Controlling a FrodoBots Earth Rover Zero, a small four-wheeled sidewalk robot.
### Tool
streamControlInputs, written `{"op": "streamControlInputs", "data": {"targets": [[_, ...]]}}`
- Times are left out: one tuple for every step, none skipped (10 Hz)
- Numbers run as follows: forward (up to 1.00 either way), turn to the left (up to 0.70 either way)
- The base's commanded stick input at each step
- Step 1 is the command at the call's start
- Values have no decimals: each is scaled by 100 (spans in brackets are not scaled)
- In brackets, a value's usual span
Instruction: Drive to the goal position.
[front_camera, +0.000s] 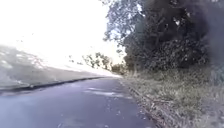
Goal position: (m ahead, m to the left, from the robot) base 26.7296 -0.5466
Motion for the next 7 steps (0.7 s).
{"op": "streamControlInputs", "data": {"targets": [[70,0],[70,0],[70,0],[70,0],[70,0],[70,0],[70,0]]}}
